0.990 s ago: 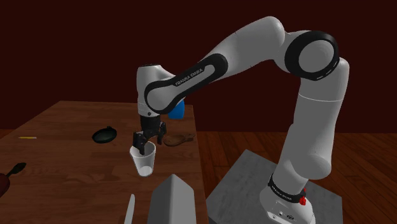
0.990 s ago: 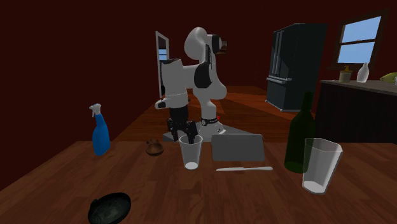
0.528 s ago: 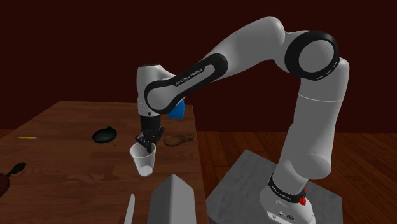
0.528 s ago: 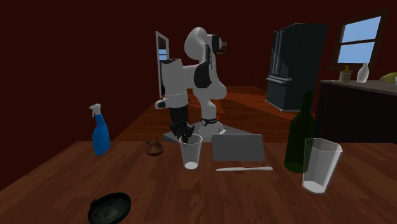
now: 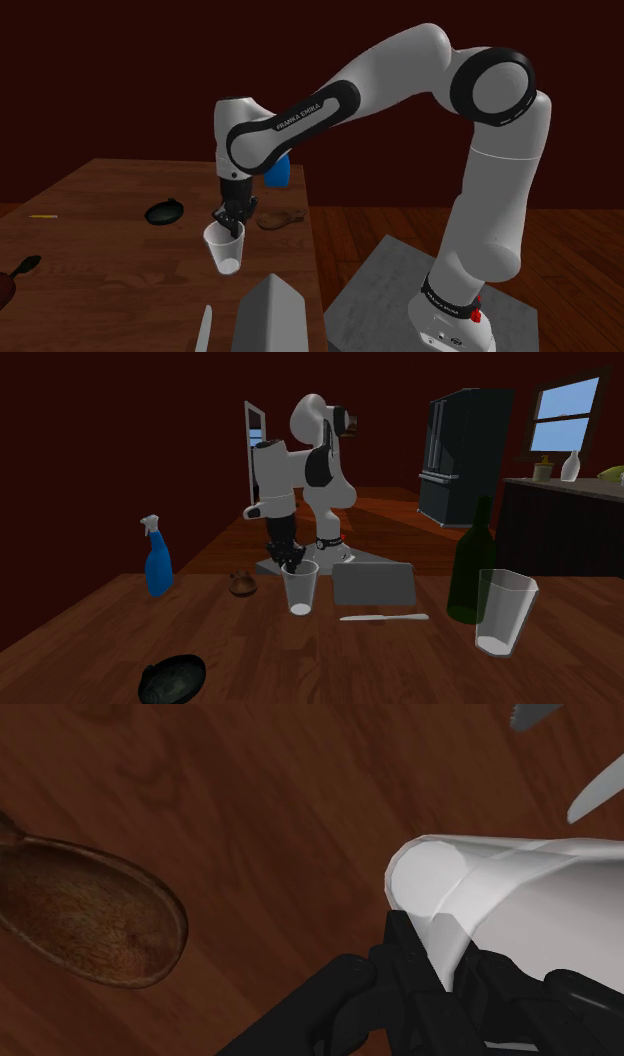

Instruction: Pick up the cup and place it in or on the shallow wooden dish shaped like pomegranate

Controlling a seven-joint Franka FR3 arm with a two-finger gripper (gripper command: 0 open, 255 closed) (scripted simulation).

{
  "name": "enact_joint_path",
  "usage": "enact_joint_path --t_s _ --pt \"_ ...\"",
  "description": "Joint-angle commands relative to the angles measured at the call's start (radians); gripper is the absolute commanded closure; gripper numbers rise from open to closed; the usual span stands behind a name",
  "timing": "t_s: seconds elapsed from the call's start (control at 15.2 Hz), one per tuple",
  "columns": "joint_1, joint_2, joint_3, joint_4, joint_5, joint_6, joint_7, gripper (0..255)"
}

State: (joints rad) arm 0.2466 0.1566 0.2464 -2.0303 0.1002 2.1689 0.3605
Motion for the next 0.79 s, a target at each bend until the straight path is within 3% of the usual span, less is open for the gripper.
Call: enact_joint_path --t_s 0.0,0.73 --pt "-0.001 -0.014 0.0 0.013 0.002 -0.026 0.001 255" --pt "-0.005 -0.069 0.0 0.097 0.009 -0.164 0.007 255"
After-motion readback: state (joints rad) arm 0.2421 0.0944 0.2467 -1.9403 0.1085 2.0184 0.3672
